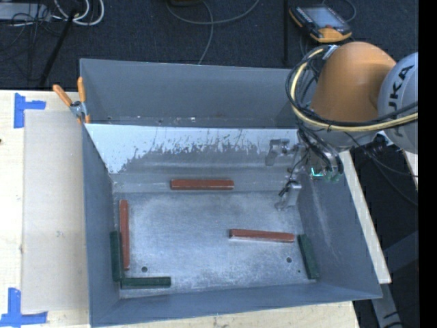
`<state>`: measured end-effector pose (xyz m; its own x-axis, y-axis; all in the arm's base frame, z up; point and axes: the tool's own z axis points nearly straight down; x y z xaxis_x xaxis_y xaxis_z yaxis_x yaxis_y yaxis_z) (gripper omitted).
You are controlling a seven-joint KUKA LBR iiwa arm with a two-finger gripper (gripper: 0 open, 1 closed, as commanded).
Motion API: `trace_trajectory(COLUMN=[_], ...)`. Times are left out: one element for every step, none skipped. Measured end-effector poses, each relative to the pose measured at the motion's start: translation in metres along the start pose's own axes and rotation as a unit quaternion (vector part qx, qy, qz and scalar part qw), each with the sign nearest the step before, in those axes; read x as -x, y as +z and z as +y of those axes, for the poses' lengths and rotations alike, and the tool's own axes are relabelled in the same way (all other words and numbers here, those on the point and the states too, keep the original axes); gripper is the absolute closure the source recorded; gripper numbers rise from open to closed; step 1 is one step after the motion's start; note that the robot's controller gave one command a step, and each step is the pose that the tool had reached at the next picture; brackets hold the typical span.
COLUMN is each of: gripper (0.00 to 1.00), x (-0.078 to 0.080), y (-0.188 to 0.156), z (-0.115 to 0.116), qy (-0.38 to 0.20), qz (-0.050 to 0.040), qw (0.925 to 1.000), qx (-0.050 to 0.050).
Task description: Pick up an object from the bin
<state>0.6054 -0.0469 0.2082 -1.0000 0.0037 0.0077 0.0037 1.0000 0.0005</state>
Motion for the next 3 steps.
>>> trace_trajectory(gripper=[0.00,1.00,1.00], x=[-0.046,-0.043,-0.038], y=[0.144,0.139,-0.014], z=[-0.002,-0.002,0.004], qy=[-0.040,-0.042,-0.086], qz=[0.0008,-0.0035,-0.0084], qw=[0.9992,0.9991,0.9962], qx=[0.000,0.000,-0.001])
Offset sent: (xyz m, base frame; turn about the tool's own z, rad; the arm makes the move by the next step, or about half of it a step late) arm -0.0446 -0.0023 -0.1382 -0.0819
